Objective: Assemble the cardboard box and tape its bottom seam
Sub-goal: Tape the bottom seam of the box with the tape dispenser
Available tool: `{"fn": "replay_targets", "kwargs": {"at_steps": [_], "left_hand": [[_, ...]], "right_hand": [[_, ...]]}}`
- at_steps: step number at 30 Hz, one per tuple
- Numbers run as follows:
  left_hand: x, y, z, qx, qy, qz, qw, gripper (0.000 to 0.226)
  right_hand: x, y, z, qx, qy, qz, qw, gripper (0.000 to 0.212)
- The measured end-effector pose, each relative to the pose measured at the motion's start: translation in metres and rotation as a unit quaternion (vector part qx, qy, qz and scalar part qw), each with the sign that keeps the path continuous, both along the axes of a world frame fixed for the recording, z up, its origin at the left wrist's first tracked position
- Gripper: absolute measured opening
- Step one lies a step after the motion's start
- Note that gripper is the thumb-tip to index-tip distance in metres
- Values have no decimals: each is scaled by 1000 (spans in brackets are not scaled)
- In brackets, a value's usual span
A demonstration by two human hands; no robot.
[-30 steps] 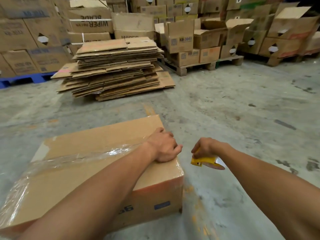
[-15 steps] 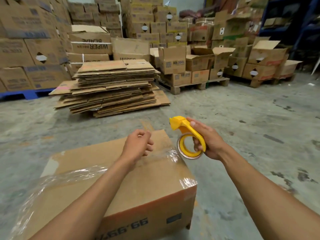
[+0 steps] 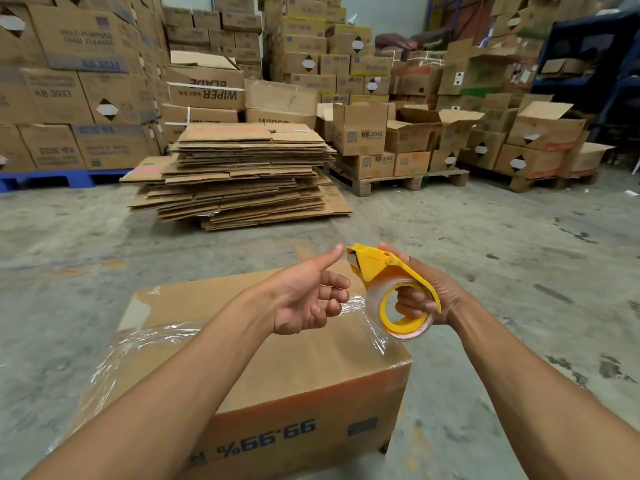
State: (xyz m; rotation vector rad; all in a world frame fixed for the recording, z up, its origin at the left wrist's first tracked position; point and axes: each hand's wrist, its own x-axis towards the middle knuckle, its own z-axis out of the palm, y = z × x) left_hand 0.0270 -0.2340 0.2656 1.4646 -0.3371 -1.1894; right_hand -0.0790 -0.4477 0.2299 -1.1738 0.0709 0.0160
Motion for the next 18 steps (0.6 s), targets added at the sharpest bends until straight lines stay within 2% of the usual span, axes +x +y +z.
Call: {"fn": "replay_targets", "kwargs": {"at_steps": [4, 10, 18], "left_hand": [[-3, -2, -2, -5, 5, 9, 1000, 39], [-5, -2, -2, -16, 44, 9, 999, 41], [-4, -7, -2, -41, 86, 0, 995, 23]], "right_hand": [[-1, 0, 0, 1, 1, 2, 1000, 64], [-1, -1, -1, -8, 7, 3, 1000, 66], [-5, -5, 2, -13, 2, 1, 1000, 67]]}}
